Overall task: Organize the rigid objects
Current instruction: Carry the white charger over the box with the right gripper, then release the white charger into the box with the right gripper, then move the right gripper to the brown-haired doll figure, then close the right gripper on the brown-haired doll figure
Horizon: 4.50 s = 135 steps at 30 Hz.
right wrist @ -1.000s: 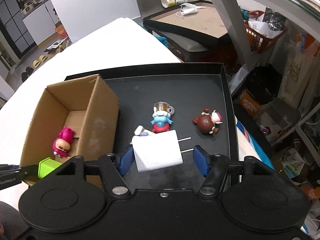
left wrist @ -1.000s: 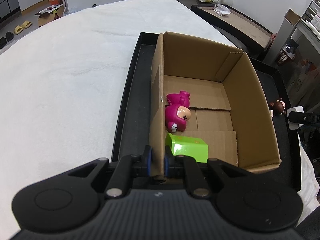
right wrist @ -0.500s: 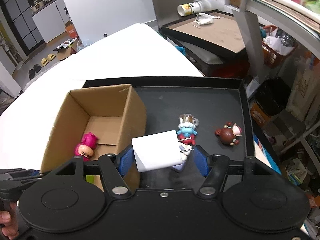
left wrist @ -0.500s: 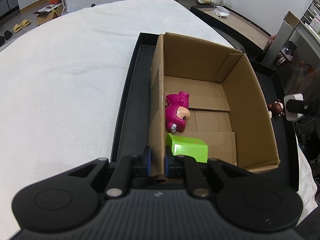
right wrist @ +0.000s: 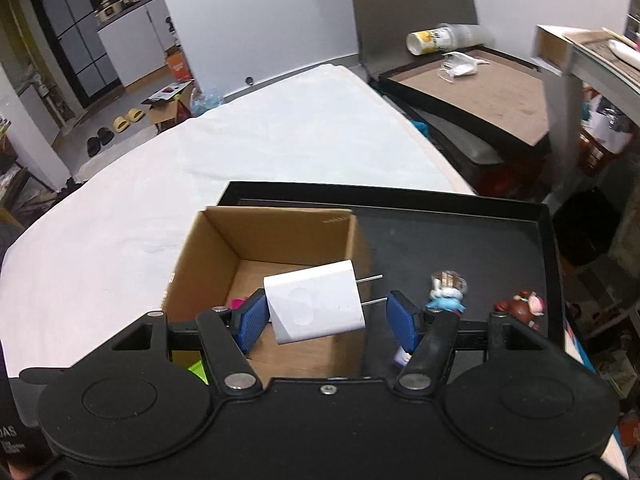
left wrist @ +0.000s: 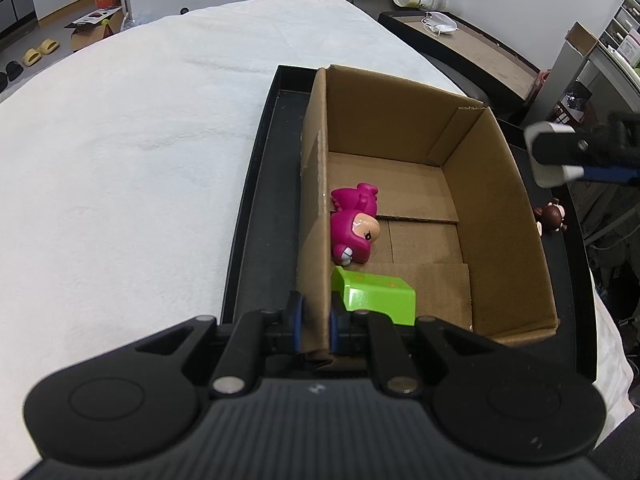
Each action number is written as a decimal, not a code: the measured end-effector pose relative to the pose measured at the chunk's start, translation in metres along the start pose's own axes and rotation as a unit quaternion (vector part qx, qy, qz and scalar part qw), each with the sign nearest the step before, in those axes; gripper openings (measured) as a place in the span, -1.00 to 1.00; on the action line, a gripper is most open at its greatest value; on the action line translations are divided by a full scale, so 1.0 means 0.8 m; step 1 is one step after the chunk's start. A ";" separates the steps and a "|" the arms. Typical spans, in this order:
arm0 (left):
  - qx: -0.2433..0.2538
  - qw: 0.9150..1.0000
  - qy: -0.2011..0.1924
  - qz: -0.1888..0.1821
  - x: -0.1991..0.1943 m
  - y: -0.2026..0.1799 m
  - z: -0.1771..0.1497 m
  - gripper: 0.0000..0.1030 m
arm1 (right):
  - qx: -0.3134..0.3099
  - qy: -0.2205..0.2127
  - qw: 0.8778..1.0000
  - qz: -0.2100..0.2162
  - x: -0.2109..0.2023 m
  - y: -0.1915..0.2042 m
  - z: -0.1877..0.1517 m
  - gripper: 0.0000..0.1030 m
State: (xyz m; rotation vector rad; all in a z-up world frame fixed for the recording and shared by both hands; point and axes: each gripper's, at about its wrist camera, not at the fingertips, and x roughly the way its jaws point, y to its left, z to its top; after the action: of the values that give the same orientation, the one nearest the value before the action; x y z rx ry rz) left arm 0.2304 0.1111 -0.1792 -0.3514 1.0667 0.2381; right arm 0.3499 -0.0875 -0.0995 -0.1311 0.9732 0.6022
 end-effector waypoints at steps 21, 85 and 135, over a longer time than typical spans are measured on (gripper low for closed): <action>-0.001 1.000 0.006 -0.009 0.003 0.002 0.002 -0.75 | -0.061 0.019 0.998 0.020 0.048 0.080 0.042 0.25; 0.006 1.000 0.009 0.009 0.003 -0.006 0.001 -0.76 | 0.071 -0.043 0.993 -0.084 0.010 -0.190 -0.075 0.37; -0.009 0.999 0.013 0.028 0.020 -0.007 0.003 -0.76 | -0.035 -0.007 0.995 -0.097 0.071 -0.165 -0.070 -0.12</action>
State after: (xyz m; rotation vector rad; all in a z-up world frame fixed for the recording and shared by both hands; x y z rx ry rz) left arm 0.2415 0.1068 -0.1913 -0.3427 1.1020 0.2943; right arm 0.4024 -0.1935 -0.1980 -0.2790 0.9134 0.4578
